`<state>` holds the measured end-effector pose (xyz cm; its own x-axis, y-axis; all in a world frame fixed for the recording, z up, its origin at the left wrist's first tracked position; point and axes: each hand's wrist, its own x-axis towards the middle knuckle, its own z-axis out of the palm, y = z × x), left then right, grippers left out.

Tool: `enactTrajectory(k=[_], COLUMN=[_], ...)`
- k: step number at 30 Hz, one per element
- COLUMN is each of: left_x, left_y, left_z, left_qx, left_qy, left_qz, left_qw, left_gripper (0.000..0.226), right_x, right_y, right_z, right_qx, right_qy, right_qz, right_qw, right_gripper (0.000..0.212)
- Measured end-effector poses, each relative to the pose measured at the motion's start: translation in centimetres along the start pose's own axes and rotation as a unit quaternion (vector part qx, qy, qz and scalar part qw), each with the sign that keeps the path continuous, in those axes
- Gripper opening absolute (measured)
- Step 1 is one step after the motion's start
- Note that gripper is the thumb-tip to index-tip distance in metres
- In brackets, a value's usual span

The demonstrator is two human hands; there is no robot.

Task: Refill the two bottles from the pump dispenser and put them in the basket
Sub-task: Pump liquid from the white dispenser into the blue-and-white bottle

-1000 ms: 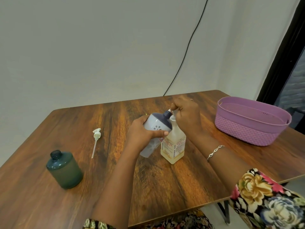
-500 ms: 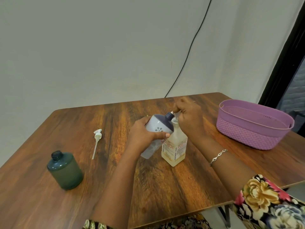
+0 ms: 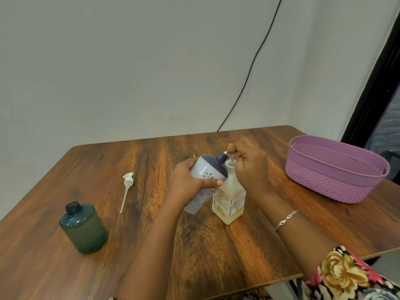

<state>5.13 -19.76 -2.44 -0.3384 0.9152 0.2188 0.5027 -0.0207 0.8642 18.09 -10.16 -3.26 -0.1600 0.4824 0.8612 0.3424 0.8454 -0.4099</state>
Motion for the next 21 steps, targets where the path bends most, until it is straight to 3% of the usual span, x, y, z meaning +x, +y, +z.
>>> enactTrajectory(k=[3,11,21], left_x=[0.1,0.2,0.5], left_y=[0.2,0.2,-0.8], left_z=[-0.2,-0.3,0.1], left_qx=[-0.004,-0.002,0.023], left_qy=[-0.003,0.007,-0.008], left_qz=[0.006,0.011,0.006], left_qw=[1.000,1.000,1.000], left_gripper=[0.046,0.045,0.055], right_x=[0.7,0.0,-2.6], right_y=[0.0,0.2,1.6], right_z=[-0.5,-0.5,0.9], right_qx=[-0.007,-0.026,0.019], right_qy=[-0.005,-0.040,0.025], right_qz=[0.023,-0.033,0.011], right_qw=[1.000,0.998,0.999], right_gripper=[0.040,0.033,0.027])
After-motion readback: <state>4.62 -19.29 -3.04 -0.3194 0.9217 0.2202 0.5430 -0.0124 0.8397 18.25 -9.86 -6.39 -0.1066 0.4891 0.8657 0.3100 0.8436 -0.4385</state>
